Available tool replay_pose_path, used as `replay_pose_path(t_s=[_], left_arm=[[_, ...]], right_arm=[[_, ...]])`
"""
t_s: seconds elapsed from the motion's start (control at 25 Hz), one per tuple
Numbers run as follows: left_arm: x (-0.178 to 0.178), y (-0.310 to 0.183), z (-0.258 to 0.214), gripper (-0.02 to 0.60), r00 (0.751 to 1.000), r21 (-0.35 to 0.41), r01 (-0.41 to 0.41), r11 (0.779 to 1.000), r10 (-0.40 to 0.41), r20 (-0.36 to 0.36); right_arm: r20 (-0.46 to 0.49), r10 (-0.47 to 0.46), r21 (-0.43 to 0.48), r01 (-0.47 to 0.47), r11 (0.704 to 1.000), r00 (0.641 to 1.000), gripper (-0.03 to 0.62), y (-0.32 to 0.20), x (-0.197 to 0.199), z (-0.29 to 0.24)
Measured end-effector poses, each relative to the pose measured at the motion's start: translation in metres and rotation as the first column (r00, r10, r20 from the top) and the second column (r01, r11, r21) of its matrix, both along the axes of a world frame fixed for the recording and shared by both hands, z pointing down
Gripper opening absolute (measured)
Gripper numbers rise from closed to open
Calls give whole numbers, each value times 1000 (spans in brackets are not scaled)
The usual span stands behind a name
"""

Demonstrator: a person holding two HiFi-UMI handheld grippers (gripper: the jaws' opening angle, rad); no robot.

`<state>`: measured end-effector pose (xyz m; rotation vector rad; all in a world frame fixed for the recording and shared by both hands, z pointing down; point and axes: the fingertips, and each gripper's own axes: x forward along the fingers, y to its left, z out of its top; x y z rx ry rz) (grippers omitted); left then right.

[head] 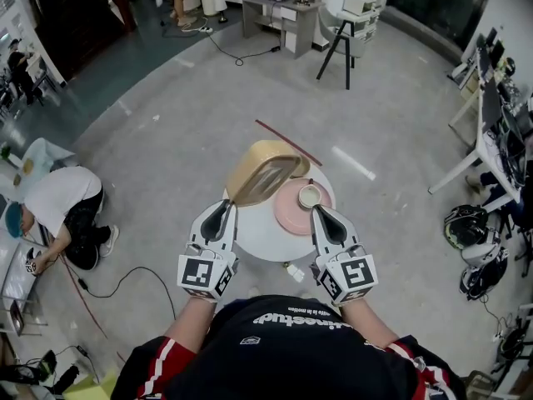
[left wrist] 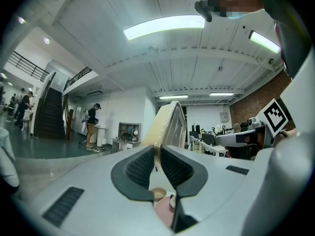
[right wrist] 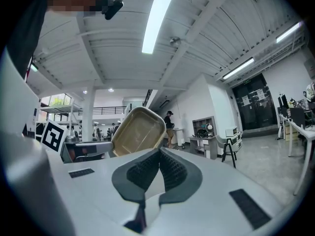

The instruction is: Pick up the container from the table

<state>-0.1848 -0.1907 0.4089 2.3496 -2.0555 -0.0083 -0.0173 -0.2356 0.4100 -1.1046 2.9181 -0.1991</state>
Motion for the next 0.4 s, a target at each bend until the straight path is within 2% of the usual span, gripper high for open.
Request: replay_pose_path(t_s=[0.4], left_arm=[[1,7,2,55,1000,2,-5,1000,5,-2]], right_arm=[[-8,-13,6,13,1000,1000,11,8,-4,2]])
